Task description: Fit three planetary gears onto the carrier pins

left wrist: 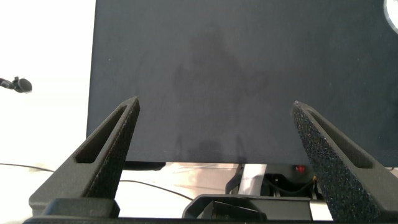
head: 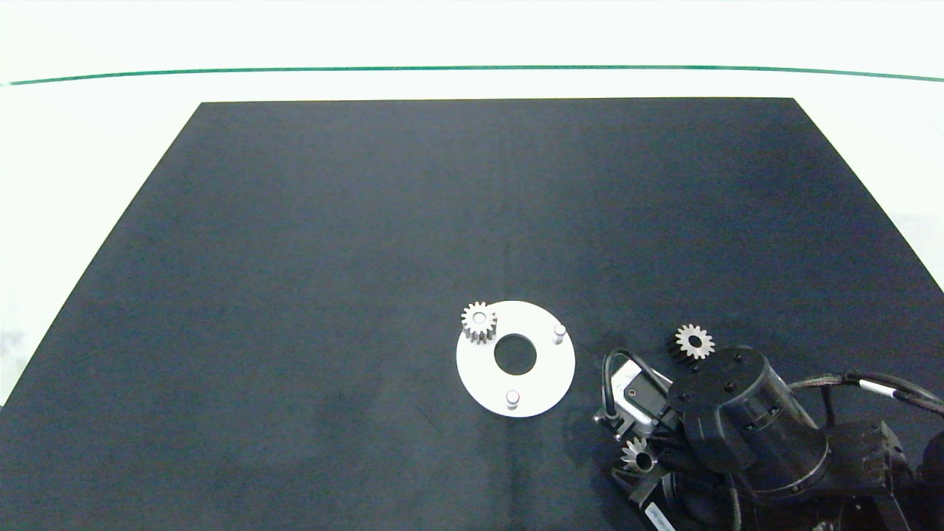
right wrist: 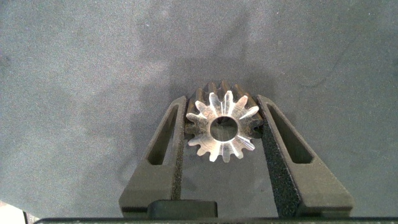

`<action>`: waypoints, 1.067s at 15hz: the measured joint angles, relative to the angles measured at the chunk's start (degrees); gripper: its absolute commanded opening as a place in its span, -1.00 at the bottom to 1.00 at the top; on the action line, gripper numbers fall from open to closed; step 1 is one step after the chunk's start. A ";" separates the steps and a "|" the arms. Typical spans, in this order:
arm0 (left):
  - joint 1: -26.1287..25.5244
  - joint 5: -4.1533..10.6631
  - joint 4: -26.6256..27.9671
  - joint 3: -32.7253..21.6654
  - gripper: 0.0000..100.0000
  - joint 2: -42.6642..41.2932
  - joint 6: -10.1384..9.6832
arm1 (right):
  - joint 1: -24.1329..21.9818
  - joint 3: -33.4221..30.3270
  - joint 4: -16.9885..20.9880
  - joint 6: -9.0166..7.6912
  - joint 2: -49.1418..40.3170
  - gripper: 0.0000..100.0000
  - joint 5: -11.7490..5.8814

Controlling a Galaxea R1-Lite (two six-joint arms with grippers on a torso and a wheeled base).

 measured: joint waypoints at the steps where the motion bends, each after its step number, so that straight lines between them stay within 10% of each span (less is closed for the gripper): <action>1: 0.00 -0.02 0.01 0.06 1.00 0.02 0.02 | 0.02 0.00 -0.02 0.11 0.00 -0.63 0.01; 5: -0.02 -0.07 0.00 0.72 1.00 0.00 0.00 | 0.06 -1.79 0.44 1.63 -0.05 -0.68 -0.05; 10: 0.02 -0.10 0.00 1.57 1.00 0.05 0.02 | 0.98 -14.52 13.28 1.66 -1.67 -0.68 -0.05; 16: 0.18 -0.10 0.00 1.72 1.00 0.00 0.00 | 6.56 -26.51 19.10 1.29 3.15 -0.68 -0.09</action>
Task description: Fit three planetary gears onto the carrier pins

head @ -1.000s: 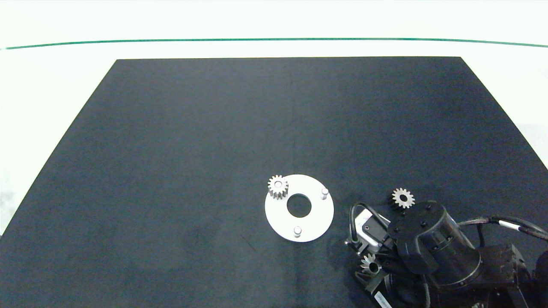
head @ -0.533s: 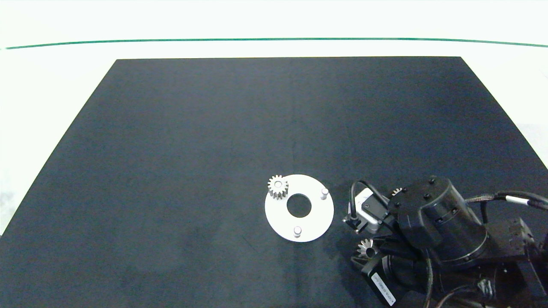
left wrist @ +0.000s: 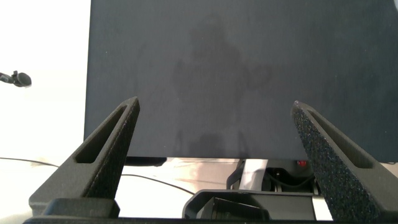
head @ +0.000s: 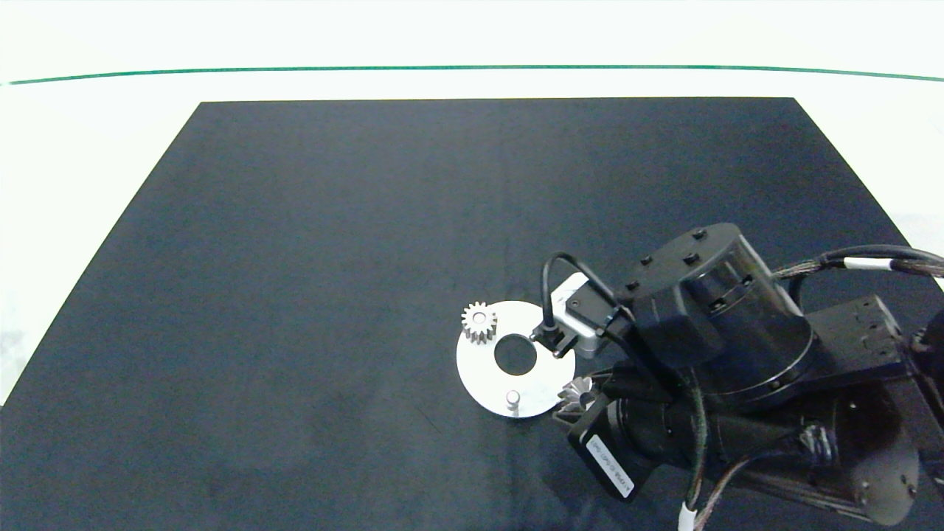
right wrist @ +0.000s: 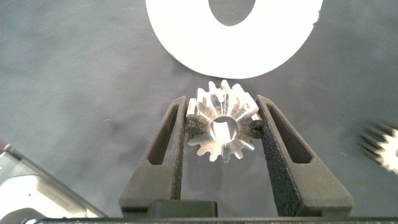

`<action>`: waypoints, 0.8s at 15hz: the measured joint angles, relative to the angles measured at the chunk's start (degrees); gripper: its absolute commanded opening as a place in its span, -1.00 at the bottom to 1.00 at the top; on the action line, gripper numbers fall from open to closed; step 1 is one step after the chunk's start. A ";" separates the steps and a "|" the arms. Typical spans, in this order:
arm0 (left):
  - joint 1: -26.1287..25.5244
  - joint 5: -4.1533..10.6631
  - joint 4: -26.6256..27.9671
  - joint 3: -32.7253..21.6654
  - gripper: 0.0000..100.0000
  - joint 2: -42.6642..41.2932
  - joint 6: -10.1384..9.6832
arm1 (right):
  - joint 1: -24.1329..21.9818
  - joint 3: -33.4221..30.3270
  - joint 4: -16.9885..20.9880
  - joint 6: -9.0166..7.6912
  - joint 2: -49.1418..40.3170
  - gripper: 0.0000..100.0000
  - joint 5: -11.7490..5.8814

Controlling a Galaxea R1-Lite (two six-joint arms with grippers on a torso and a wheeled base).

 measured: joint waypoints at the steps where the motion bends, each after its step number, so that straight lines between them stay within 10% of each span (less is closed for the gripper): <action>1: 0.01 -0.01 0.00 0.00 1.00 -0.04 0.00 | 0.74 -1.07 0.38 -0.05 1.10 -0.68 0.00; 12: -0.05 -0.01 0.33 0.02 1.00 -0.96 0.02 | 1.50 -8.13 1.04 0.20 10.07 -0.68 -0.16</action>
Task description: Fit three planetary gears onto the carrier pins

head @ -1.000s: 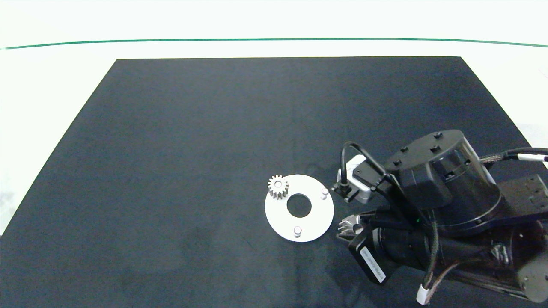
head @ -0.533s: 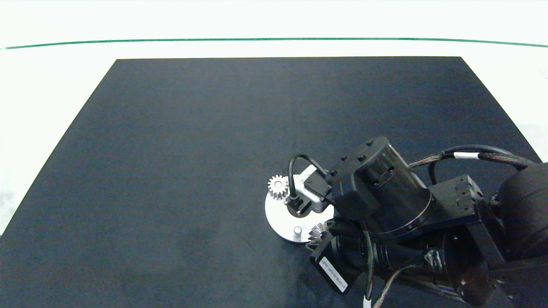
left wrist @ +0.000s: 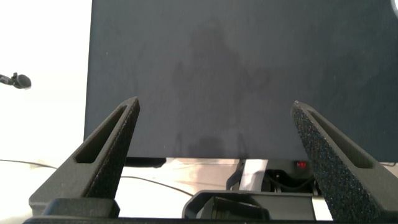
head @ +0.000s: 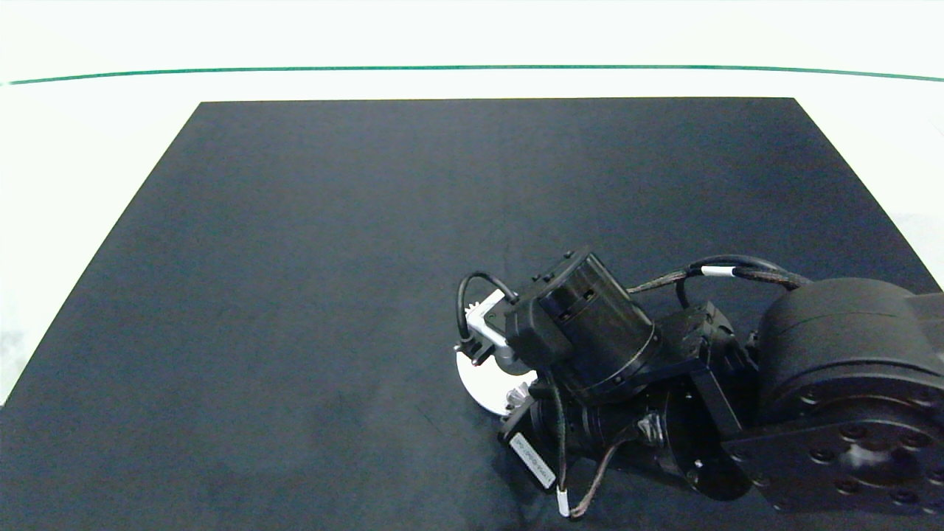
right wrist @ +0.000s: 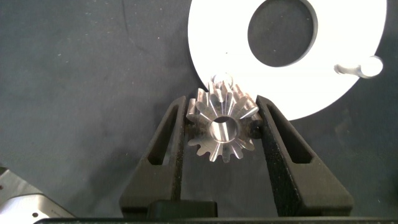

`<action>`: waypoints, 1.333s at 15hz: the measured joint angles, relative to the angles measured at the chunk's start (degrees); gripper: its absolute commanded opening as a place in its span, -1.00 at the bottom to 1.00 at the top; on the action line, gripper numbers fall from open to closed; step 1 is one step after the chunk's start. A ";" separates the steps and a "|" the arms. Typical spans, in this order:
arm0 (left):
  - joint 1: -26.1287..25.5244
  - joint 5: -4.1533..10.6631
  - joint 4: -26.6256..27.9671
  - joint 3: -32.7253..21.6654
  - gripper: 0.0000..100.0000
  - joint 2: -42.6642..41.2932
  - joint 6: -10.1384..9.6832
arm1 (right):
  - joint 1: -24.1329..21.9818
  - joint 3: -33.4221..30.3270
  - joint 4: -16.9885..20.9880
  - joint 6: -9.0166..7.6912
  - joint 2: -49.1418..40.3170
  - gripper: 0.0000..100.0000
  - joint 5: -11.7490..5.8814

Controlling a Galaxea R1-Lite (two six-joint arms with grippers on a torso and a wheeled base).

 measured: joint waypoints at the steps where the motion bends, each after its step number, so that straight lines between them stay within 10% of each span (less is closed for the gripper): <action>1: 0.00 0.01 0.12 0.00 1.00 -0.09 -0.02 | -0.06 -0.35 0.04 0.02 0.51 -0.68 -0.02; 20: -0.09 0.00 0.32 -0.09 1.00 -1.00 0.00 | -0.89 -3.28 0.04 0.20 2.76 -0.68 0.05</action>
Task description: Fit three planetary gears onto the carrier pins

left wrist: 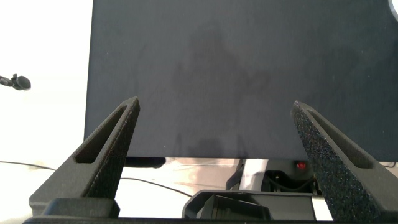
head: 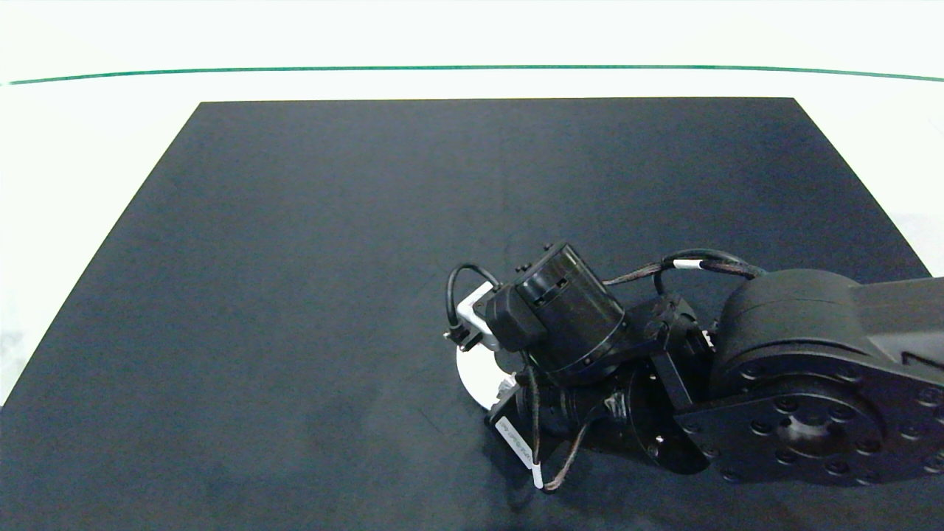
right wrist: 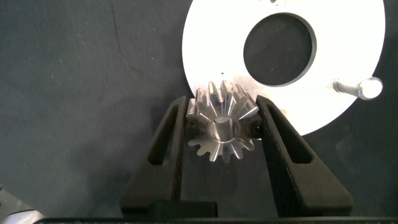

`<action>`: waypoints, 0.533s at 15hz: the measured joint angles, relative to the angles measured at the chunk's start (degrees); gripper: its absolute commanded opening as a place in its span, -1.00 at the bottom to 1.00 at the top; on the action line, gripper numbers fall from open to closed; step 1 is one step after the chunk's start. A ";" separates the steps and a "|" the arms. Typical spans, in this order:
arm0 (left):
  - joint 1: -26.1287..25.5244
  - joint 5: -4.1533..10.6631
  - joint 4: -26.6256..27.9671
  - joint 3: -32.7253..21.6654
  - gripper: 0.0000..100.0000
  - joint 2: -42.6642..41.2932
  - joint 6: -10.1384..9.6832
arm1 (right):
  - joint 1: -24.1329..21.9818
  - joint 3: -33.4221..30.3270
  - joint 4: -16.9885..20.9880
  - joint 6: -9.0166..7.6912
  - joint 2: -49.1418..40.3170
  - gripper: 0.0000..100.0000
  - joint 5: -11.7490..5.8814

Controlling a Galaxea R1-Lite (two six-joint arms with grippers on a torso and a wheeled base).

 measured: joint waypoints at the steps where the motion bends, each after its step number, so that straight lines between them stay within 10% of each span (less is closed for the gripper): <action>1: 0.00 0.01 0.02 0.02 1.00 -0.11 -0.02 | 0.00 -0.05 0.00 0.00 0.13 -0.68 -0.02; 8: -0.07 0.00 0.05 0.05 1.00 -0.30 -0.02 | 0.13 -1.05 0.02 0.00 1.40 -0.68 0.00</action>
